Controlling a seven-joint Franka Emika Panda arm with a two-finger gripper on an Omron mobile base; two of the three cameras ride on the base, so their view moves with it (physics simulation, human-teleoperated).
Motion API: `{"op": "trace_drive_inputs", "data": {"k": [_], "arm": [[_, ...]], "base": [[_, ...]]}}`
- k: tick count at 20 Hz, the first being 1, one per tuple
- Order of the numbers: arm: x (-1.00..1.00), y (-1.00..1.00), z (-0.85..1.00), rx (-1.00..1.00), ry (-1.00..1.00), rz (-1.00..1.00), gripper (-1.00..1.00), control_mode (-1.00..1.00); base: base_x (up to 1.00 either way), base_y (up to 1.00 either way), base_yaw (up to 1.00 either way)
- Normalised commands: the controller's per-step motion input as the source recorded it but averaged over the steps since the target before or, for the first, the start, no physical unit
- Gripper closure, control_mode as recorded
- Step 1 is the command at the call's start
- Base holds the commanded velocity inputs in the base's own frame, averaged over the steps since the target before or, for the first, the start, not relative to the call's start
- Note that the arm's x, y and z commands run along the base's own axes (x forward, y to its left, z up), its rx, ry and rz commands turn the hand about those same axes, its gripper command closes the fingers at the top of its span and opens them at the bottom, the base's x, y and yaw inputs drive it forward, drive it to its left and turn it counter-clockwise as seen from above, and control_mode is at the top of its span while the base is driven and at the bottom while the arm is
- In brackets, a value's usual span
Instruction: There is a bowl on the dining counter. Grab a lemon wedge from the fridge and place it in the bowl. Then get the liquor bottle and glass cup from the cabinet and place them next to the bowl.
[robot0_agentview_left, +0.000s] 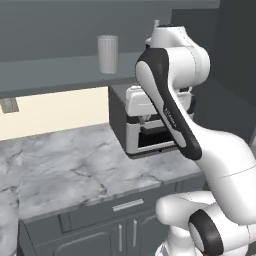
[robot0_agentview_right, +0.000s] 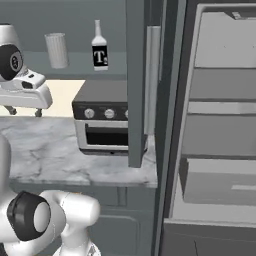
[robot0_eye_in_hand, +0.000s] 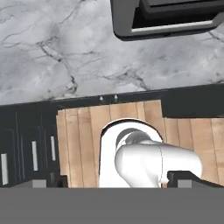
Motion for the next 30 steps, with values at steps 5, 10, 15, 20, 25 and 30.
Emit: {"op": "trace_drive_inputs", "data": {"k": [5,10,15,20,25,30], "arm": [[0.00,0.00,0.00,0.00,0.00,0.00,-1.00,1.00],[0.04,0.09,0.03,0.01,-0.08,-0.07,-1.00,-1.00],[-0.25,0.01,0.24,0.08,-0.30,-0.12,-1.00,-1.00],[-0.18,-0.07,0.37,0.25,-0.27,-0.11,-1.00,-1.00],[0.00,-0.37,0.41,0.31,-0.20,-0.04,-1.00,-1.00],[0.00,-0.37,0.31,0.26,-0.19,0.00,-1.00,-1.00]], "base": [[0.57,0.41,-0.18],[0.17,0.14,-0.06],[0.00,0.00,0.00],[0.00,0.00,0.00],[0.00,0.00,0.00],[0.00,0.00,0.00]]}}
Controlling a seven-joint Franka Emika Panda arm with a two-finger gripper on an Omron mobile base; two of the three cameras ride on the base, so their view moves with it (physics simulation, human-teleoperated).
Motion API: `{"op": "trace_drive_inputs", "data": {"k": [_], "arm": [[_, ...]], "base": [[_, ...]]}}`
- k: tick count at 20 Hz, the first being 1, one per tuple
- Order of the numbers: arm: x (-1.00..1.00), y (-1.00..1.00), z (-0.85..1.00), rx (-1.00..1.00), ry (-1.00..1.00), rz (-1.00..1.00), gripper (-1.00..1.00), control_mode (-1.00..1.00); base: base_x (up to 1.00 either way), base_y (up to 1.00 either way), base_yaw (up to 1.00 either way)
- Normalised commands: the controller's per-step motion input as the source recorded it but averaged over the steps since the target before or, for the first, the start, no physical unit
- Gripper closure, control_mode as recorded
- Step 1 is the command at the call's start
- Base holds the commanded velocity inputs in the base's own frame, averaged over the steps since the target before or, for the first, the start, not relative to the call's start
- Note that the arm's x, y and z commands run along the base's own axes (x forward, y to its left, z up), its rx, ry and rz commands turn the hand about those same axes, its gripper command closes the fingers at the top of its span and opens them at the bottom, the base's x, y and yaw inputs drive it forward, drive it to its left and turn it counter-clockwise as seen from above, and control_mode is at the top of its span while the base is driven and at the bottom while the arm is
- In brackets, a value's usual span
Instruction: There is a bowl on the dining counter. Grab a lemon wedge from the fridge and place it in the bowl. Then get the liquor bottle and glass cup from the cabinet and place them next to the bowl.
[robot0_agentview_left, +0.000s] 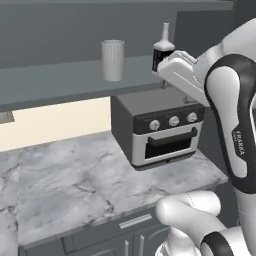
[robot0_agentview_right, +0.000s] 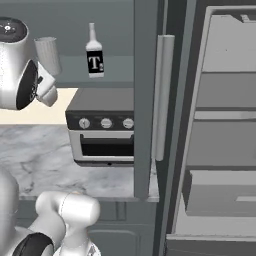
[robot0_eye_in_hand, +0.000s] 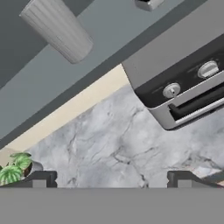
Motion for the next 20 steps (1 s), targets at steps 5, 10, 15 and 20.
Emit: {"op": "trace_drive_inputs", "data": {"k": [5,10,15,20], "arm": [[0.16,-0.10,0.32,0.20,-0.17,0.00,-1.00,-1.00],[0.41,0.00,0.29,0.18,-0.15,0.00,-1.00,-1.00],[0.49,0.00,0.26,0.18,-0.10,0.00,-1.00,-1.00],[0.53,0.09,0.11,0.16,-0.01,0.00,-1.00,-1.00]], "base": [[0.00,0.00,0.00],[0.00,0.00,0.00],[0.00,0.00,0.00],[0.00,0.00,0.00]]}}
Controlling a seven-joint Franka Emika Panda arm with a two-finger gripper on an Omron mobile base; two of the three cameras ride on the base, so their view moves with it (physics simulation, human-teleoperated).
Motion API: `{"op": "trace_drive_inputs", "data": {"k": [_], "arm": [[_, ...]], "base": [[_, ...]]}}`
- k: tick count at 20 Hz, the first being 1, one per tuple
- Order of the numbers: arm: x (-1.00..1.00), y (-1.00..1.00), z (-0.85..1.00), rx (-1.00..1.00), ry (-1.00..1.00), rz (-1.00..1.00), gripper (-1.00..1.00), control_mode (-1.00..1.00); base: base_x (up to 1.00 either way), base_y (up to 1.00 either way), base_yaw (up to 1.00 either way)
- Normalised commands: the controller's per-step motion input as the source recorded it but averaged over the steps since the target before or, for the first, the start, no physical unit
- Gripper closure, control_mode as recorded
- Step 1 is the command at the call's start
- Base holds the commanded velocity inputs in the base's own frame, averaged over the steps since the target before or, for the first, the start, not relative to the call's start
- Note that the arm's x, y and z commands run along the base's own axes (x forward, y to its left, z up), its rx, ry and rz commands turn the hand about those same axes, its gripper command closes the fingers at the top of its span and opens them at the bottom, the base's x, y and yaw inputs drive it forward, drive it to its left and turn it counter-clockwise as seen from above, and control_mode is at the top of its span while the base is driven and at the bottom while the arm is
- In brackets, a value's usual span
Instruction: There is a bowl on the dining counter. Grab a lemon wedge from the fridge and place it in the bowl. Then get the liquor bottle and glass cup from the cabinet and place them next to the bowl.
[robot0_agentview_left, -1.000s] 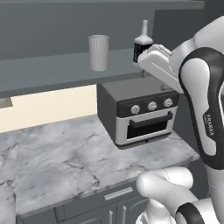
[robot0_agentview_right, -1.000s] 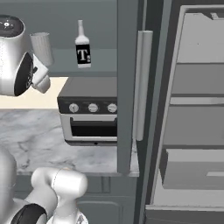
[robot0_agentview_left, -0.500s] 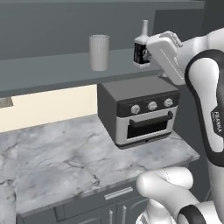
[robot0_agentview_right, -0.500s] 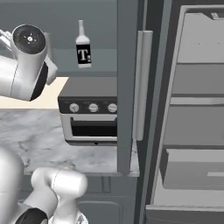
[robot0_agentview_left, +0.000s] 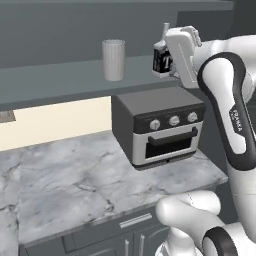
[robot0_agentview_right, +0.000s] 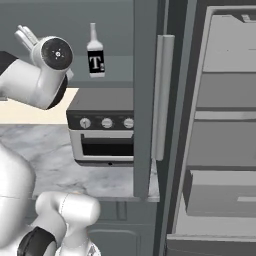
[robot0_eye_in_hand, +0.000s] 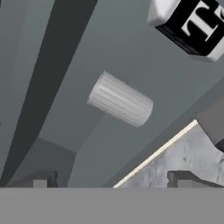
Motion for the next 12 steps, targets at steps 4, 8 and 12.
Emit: {"op": "trace_drive_inputs", "data": {"k": [4,8,12], "arm": [[0.55,0.17,0.00,0.08,0.00,0.00,-1.00,-1.00],[0.49,0.15,0.09,0.00,0.01,0.00,-1.00,-1.00],[0.44,0.15,0.11,0.00,0.05,0.00,-1.00,-1.00]], "base": [[0.00,0.00,0.00],[0.00,0.00,0.00],[0.00,0.00,0.00]]}}
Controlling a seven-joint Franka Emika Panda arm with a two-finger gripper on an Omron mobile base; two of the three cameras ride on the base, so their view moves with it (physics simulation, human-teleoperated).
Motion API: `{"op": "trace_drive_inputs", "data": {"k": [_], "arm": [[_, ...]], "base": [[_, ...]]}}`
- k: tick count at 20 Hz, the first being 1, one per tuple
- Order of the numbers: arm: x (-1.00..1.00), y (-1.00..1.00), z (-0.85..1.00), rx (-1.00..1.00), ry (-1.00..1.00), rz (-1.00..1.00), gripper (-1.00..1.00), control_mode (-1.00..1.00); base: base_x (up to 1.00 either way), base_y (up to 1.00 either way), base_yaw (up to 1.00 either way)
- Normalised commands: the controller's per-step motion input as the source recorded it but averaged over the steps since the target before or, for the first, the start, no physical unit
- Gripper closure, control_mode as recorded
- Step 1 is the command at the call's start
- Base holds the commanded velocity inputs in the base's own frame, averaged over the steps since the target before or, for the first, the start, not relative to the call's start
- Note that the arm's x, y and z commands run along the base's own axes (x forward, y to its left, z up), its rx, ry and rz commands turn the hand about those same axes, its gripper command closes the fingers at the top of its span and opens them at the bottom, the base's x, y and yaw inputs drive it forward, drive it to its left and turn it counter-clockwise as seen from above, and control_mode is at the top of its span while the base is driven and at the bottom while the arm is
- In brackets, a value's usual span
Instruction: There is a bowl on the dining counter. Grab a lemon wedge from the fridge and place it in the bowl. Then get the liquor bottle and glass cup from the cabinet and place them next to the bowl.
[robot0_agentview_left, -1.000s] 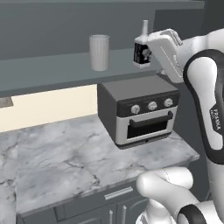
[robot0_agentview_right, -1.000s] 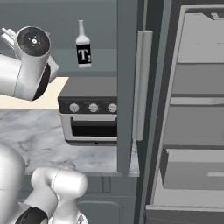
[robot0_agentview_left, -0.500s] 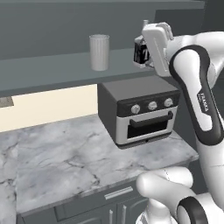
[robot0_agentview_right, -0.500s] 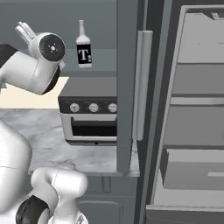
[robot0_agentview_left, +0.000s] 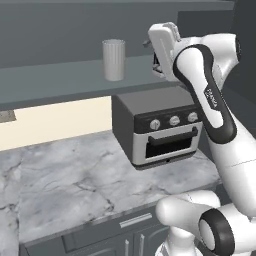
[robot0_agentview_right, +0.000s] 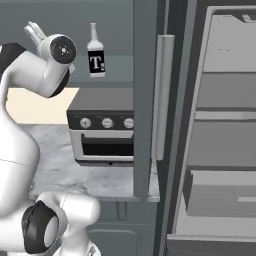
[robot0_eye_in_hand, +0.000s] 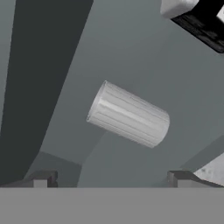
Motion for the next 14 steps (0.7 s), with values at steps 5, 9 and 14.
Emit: {"op": "trace_drive_inputs", "data": {"k": [5,9,14], "arm": [[0.44,0.11,0.04,0.00,0.07,0.00,-1.00,-1.00],[0.49,0.18,0.00,0.00,0.03,0.00,-1.00,-1.00],[0.34,0.27,0.00,0.00,0.00,0.00,-1.00,-1.00]], "base": [[0.00,0.00,0.00],[0.00,0.00,0.00],[0.00,0.00,0.00]]}}
